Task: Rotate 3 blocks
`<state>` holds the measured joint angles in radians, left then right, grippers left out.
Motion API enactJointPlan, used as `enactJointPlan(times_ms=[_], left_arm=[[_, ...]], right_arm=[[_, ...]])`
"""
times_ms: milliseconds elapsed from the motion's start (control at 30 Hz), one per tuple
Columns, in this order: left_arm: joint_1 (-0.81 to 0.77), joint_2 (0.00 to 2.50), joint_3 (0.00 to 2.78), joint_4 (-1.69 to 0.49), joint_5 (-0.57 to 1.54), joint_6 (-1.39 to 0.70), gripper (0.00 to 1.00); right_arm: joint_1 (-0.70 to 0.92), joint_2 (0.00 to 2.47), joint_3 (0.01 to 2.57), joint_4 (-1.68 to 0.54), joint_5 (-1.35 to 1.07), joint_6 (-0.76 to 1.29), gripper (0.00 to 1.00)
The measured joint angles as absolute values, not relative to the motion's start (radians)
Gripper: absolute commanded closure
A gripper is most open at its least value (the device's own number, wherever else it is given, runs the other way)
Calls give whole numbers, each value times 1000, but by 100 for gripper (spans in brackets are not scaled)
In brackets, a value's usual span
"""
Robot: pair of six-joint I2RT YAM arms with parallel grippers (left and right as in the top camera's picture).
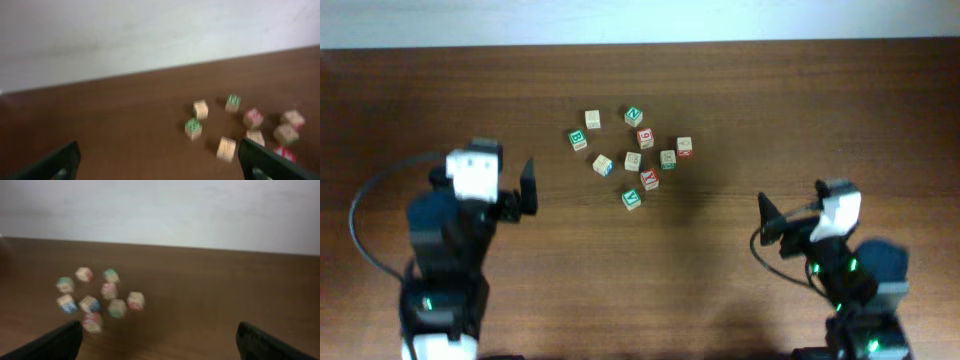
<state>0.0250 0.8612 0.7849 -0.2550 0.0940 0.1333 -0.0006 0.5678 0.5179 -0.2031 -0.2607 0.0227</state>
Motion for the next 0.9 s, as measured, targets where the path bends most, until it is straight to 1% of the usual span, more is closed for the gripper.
enactJointPlan(times_ms=[33, 133, 300, 333, 367, 433, 533, 633, 667, 700, 733, 800, 900], left_arm=[[25, 935, 867, -290, 110, 134, 1], [25, 1103, 1050, -409, 147, 114, 1], [-6, 1439, 1446, -733, 176, 104, 1], [-15, 1488, 1508, -765, 176, 104, 1], [-31, 1565, 1632, -887, 181, 103, 1], [-50, 1655, 1767, -1011, 184, 103, 1], [-62, 1708, 1799, -1066, 187, 103, 1], [-62, 1719, 1799, -1063, 216, 103, 1], [-62, 1719, 1800, -1062, 223, 103, 1], [-62, 1719, 1800, -1062, 232, 103, 4], [-62, 1719, 1800, -1062, 236, 103, 10], [-62, 1721, 1800, -1062, 235, 88, 10], [-63, 1740, 1807, -1087, 139, -41, 8]], right_arm=[[-1, 678, 640, -246, -300, 22, 2], [-1, 926, 933, -483, -381, 22, 2], [7, 1297, 1369, -826, -489, 8, 2], [17, 1355, 1435, -883, -495, -1, 2], [48, 1433, 1517, -932, -498, -12, 2], [127, 1547, 1617, -994, -475, -23, 2], [218, 1652, 1640, -1002, -453, -29, 2], [233, 1715, 1640, -1009, -463, -22, 2], [233, 1725, 1640, -1003, -474, -19, 3], [233, 1736, 1640, -990, -486, -17, 5], [233, 1739, 1640, -987, -492, -13, 7], [243, 1739, 1640, -980, -484, 6, 12], [331, 1778, 1645, -973, -360, 74, 17]])
